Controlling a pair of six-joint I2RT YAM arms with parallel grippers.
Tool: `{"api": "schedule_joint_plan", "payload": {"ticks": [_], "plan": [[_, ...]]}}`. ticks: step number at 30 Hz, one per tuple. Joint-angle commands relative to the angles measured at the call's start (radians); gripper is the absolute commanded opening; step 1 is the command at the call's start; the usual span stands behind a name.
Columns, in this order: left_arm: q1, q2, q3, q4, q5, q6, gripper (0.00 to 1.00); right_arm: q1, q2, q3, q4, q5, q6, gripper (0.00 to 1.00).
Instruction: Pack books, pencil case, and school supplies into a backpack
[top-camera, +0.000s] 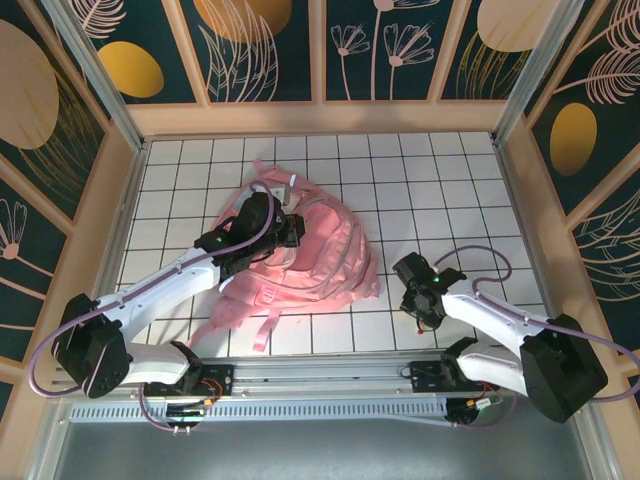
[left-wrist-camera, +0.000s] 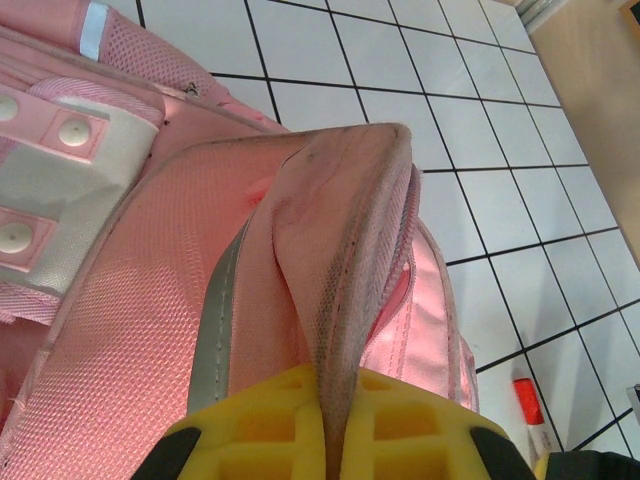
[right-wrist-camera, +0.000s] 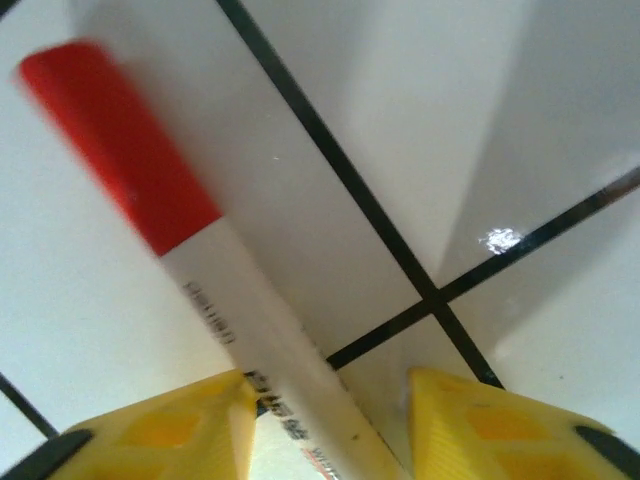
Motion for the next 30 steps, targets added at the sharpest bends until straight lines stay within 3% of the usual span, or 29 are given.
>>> {"api": "schedule_joint_plan", "payload": {"ticks": [1, 12, 16, 20, 25, 30], "plan": [[0.000, -0.021, 0.023, 0.106, -0.019, 0.020, 0.00, -0.008, 0.011, -0.029, 0.129, 0.001, -0.021, 0.35], [0.001, -0.055, -0.026, 0.104, -0.032, 0.013, 0.00, -0.036, -0.093, -0.045, 0.227, -0.102, -0.014, 0.12], [0.001, -0.063, -0.028, 0.106, -0.026, 0.008, 0.00, -0.028, -0.145, 0.018, 0.208, -0.169, -0.025, 0.11], [0.000, -0.057, -0.030, 0.116, 0.005, -0.003, 0.00, 0.047, -0.152, 0.131, 0.205, -0.212, 0.039, 0.11], [0.001, -0.053, -0.017, 0.123, 0.040, -0.003, 0.00, 0.148, -0.017, 0.342, 0.311, -0.241, 0.103, 0.11], [0.000, -0.050, 0.003, 0.112, 0.046, 0.007, 0.00, 0.230, 0.208, 0.484, 0.546, -0.268, 0.161, 0.11]]}}
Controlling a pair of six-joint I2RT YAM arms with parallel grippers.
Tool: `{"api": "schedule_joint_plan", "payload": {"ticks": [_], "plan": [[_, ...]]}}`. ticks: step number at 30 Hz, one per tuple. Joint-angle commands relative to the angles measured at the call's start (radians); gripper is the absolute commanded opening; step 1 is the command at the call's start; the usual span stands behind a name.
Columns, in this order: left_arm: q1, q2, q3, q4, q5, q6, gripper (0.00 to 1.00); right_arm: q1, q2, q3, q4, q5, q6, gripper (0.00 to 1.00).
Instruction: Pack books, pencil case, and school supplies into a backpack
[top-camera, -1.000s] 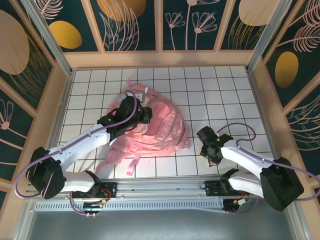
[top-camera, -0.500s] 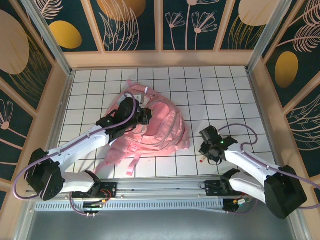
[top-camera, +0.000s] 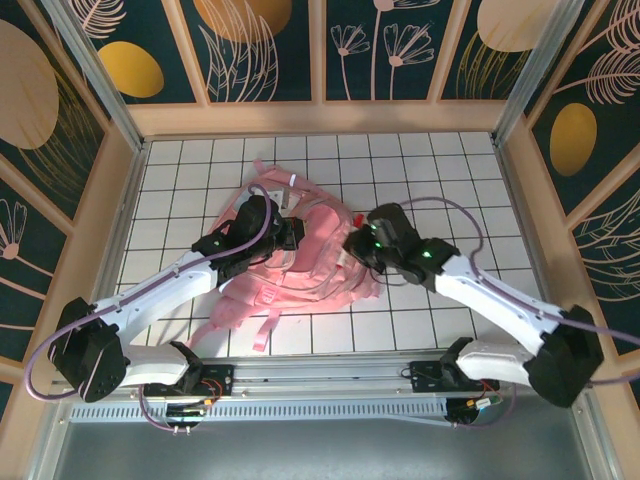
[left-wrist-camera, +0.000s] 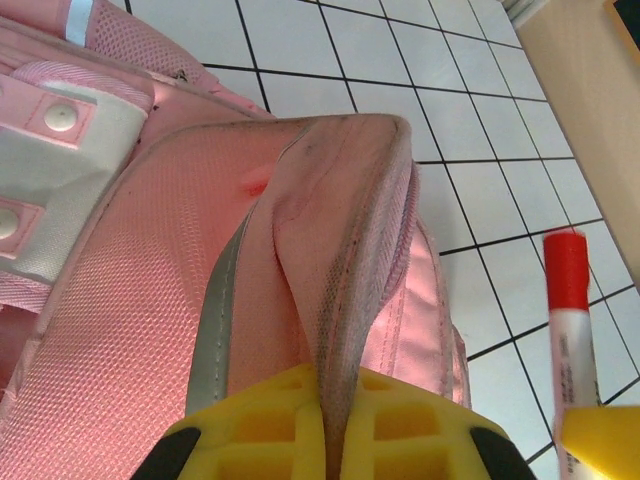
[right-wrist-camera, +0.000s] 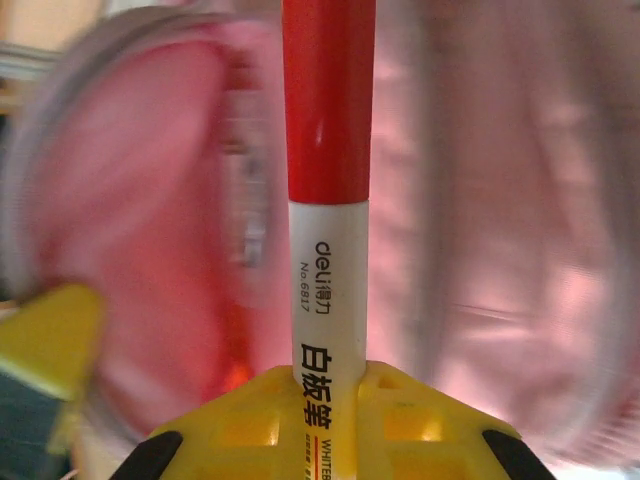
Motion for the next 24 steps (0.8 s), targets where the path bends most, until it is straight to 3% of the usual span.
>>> {"api": "schedule_joint_plan", "payload": {"ticks": [1, 4, 7, 8, 13, 18, 19, 21, 23, 24], "plan": [[0.001, -0.024, 0.038, 0.094, 0.016, 0.011, 0.00, 0.049, 0.165, 0.080, 0.198, -0.044, 0.062, 0.11], [0.001, -0.030, 0.044, 0.085, 0.018, 0.010, 0.00, 0.060, 0.325, 0.171, 0.261, -0.069, 0.076, 0.13], [0.001, -0.043, 0.031, 0.092, 0.007, 0.003, 0.00, 0.060, 0.433, 0.256, 0.189, -0.003, 0.057, 0.26], [0.001, -0.045, 0.025, 0.094, 0.002, 0.005, 0.00, 0.059, 0.445, 0.265, 0.158, 0.030, 0.055, 0.34], [0.001, -0.039, 0.023, 0.095, -0.011, 0.005, 0.00, 0.052, 0.391, 0.199, 0.128, 0.057, 0.043, 0.54], [0.002, -0.011, 0.036, 0.111, 0.012, 0.029, 0.00, 0.041, 0.232, 0.095, 0.056, 0.069, 0.019, 0.56], [0.001, -0.006, 0.039, 0.116, 0.030, 0.043, 0.06, 0.041, 0.198, 0.069, 0.047, 0.080, 0.001, 0.57], [0.004, 0.005, 0.080, 0.079, 0.113, 0.159, 0.51, 0.043, 0.124, 0.000, 0.038, 0.083, -0.074, 0.57], [0.004, 0.021, 0.185, -0.096, 0.145, 0.339, 0.71, 0.047, 0.080, -0.044, 0.000, 0.101, -0.146, 0.57], [0.004, 0.025, 0.235, -0.193, 0.105, 0.401, 0.75, 0.056, 0.067, -0.060, -0.018, 0.093, -0.186, 0.57]]}}
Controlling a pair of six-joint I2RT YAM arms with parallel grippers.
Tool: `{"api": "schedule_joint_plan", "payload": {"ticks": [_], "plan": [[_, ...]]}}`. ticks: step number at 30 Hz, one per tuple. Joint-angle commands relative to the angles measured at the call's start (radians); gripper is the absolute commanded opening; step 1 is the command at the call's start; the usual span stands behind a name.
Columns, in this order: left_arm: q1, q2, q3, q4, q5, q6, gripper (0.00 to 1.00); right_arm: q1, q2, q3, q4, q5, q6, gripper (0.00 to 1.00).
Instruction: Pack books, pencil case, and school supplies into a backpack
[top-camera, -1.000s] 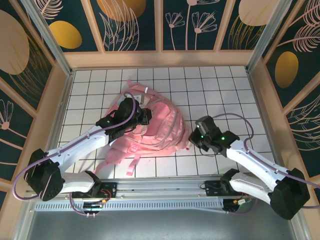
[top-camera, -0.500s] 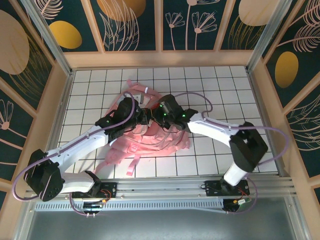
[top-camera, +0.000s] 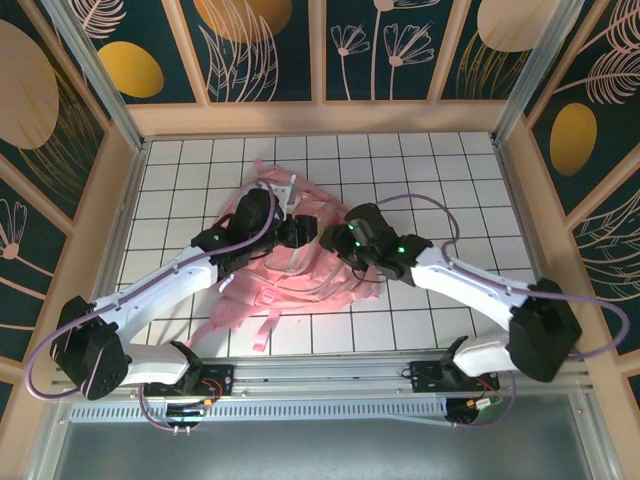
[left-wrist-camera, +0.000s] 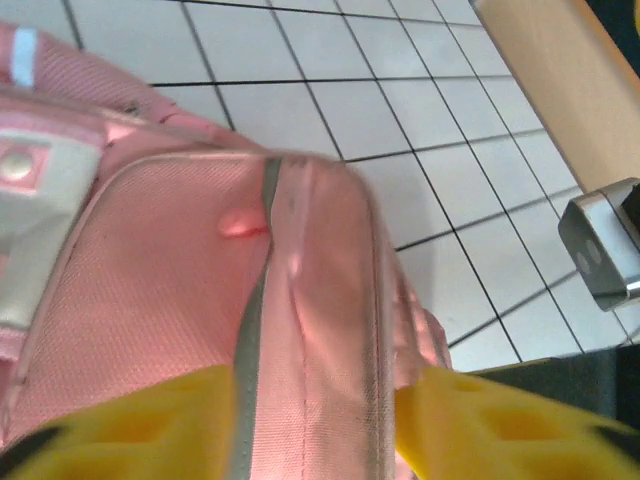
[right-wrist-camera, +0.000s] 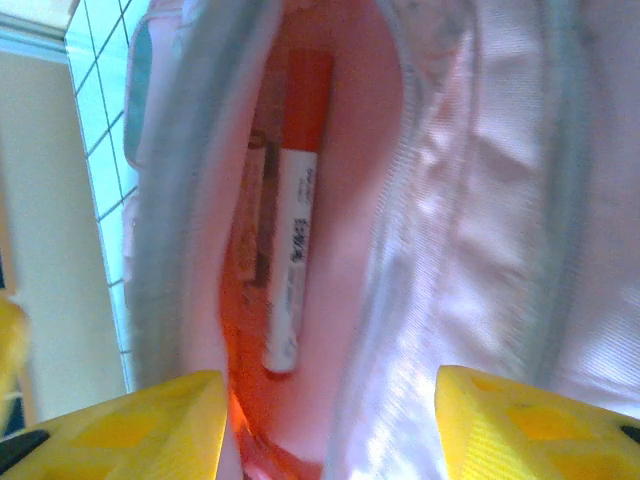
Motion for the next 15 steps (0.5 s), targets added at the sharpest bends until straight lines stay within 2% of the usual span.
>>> {"api": "schedule_joint_plan", "payload": {"ticks": [1, 4, 8, 9, 12, 15], "plan": [[0.007, 0.000, 0.163, -0.201, 0.024, 0.313, 0.76, 0.028, -0.047, -0.059, -0.100, 0.040, -0.162, 0.57], [0.011, -0.047, 0.161, -0.355, 0.005, 0.616, 0.81, 0.112, -0.053, -0.050, -0.166, 0.111, -0.199, 0.59], [0.011, -0.133, -0.024, -0.451, -0.051, 1.045, 0.80, 0.101, -0.034, -0.004, -0.310, 0.183, -0.090, 0.65], [0.010, -0.141, -0.066, -0.463, -0.090, 1.115, 0.82, 0.092, -0.035, 0.002, -0.327, 0.195, -0.070, 0.66], [0.010, -0.151, -0.208, -0.392, -0.242, 1.289, 0.86, 0.042, -0.049, -0.007, -0.319, 0.163, -0.064, 0.67], [0.010, -0.133, -0.322, -0.222, -0.309, 1.416, 0.86, -0.030, -0.048, -0.033, -0.223, 0.020, -0.096, 0.67]]}}
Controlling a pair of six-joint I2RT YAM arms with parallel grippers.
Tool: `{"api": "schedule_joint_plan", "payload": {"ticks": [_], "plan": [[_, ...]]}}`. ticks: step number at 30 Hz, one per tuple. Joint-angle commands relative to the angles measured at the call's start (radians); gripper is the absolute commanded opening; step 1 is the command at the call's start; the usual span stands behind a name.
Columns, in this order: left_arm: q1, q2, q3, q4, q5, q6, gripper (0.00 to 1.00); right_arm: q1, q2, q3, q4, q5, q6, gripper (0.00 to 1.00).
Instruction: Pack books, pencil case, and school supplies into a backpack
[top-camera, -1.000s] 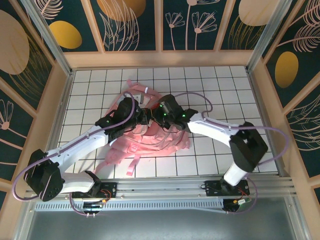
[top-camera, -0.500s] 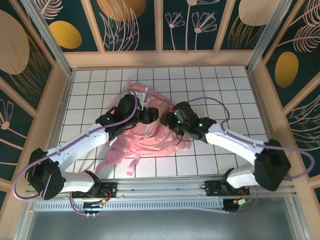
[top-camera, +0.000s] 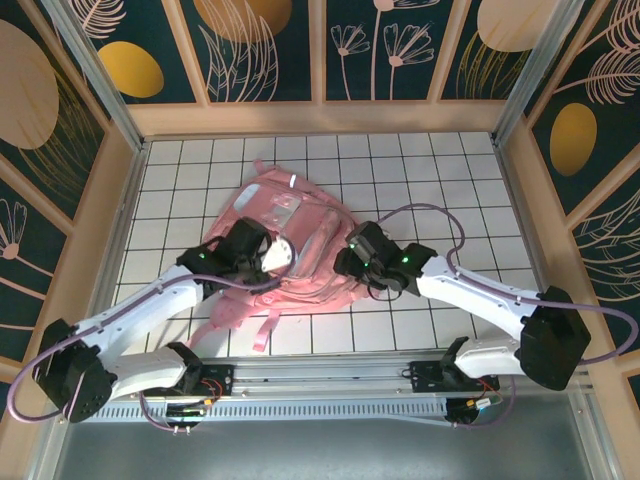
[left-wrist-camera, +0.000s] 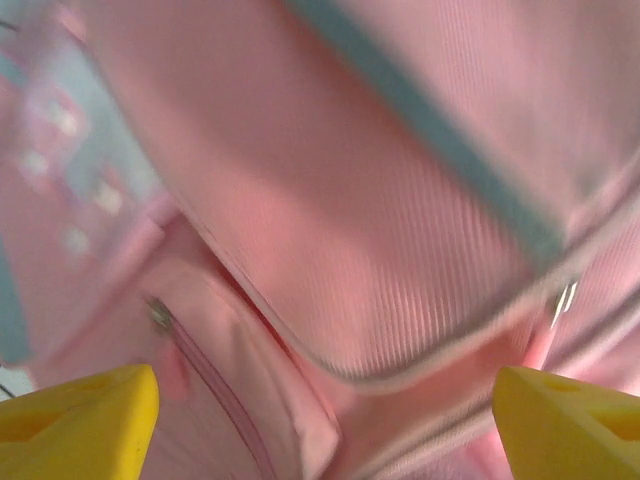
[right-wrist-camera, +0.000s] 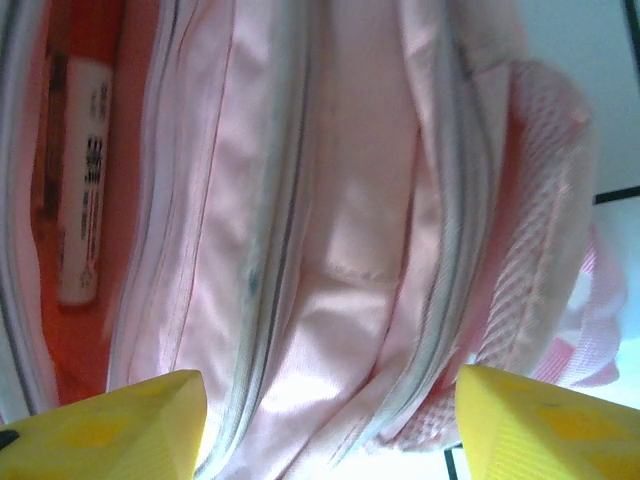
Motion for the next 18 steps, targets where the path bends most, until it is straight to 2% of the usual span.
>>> {"api": "schedule_joint_plan", "payload": {"ticks": [1, 3, 6, 7, 9, 11, 13, 15, 18], "plan": [[0.004, 0.014, -0.080, 0.141, -0.110, 0.296, 0.86, -0.062, -0.002, -0.007, 0.051, -0.106, -0.007, 0.67], [0.003, 0.016, -0.089, 0.207, -0.040, 0.322, 0.85, -0.074, 0.011, 0.002, 0.070, -0.143, -0.007, 0.67], [0.004, 0.027, -0.109, 0.310, -0.024, 0.335, 0.82, -0.073, 0.029, 0.023, 0.062, -0.156, -0.009, 0.67], [0.004, 0.037, -0.114, 0.329, -0.033, 0.342, 0.78, -0.073, 0.029, 0.021, 0.068, -0.159, -0.007, 0.67], [0.004, 0.065, -0.106, 0.345, -0.035, 0.342, 0.64, -0.073, 0.022, 0.007, 0.094, -0.177, -0.006, 0.67], [0.005, 0.086, -0.075, 0.312, -0.004, 0.333, 0.55, -0.073, 0.015, 0.003, 0.103, -0.190, -0.006, 0.67], [0.004, 0.092, -0.060, 0.294, 0.028, 0.335, 0.49, -0.073, 0.012, 0.001, 0.099, -0.194, -0.007, 0.67], [0.004, 0.091, -0.058, 0.290, 0.061, 0.338, 0.47, -0.073, 0.008, -0.004, 0.100, -0.198, -0.007, 0.67], [0.004, 0.078, -0.036, 0.240, 0.128, 0.331, 0.51, -0.073, 0.007, 0.002, 0.090, -0.207, -0.021, 0.67]]}}
